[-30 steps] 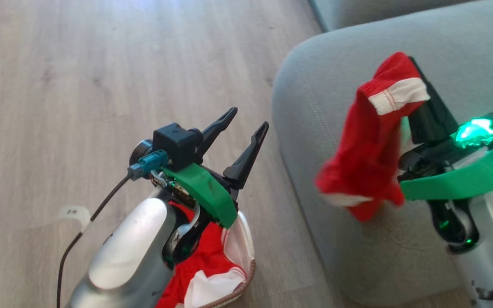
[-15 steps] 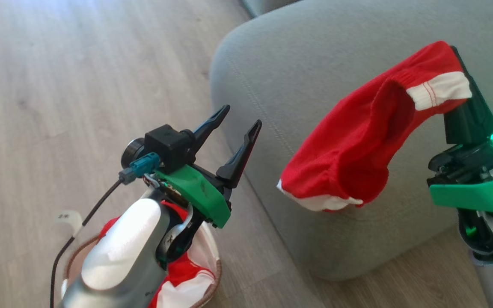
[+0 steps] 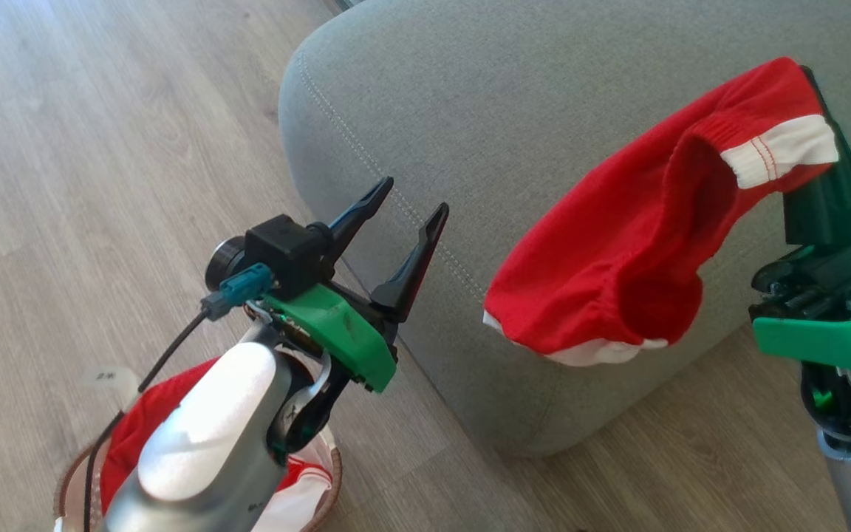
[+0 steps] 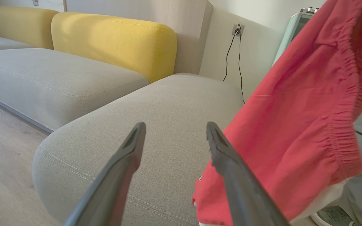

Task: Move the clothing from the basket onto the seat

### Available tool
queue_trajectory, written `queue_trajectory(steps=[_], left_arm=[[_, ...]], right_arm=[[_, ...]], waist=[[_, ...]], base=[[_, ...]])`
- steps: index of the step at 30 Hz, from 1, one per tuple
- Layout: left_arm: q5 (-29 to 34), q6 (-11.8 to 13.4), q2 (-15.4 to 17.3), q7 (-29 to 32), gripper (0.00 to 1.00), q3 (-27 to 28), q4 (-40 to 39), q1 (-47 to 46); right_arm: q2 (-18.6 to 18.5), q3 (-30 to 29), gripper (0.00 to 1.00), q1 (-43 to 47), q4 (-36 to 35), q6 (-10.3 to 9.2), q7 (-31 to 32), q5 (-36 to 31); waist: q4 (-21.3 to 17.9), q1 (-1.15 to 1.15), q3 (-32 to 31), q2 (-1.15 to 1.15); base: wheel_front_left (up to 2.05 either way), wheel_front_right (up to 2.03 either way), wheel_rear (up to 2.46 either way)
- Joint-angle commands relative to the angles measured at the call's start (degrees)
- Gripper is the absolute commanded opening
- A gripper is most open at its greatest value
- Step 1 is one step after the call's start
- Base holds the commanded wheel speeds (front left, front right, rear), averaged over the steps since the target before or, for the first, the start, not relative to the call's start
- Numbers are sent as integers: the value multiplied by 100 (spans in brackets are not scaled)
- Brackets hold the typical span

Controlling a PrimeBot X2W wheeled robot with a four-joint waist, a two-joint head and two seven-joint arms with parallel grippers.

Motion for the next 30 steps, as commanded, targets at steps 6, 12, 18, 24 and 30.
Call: queue_trajectory(steps=[6,12,18,24,30], left_arm=[[68,10,159,-91,100,161,-190,-323],[136,-23,219,42,100,76,-292,-481],[190,-68,225,180,100,-14,-354,-703],[279,-121,240,344,100,-104,-430,-1014],[370,-181,225,454,100,-213,-474,-1320]], right_arm=[[-293,68,0,-406,-76,-1,-36,80],[-836,-13,0,-1391,407,-1,-36,464],[-1463,-10,0,-2413,1155,-1,-36,753],[-1885,50,0,-3359,2054,-1,-36,1146],[-2130,150,0,-3964,2865,-1,-36,1323]], waist=[[-9,0,134,0],[169,0,446,0],[458,0,890,0],[750,0,1455,0],[1009,0,1954,0]], base=[[0,0,0],[0,0,0],[0,0,0],[0,0,0],[0,0,0]])
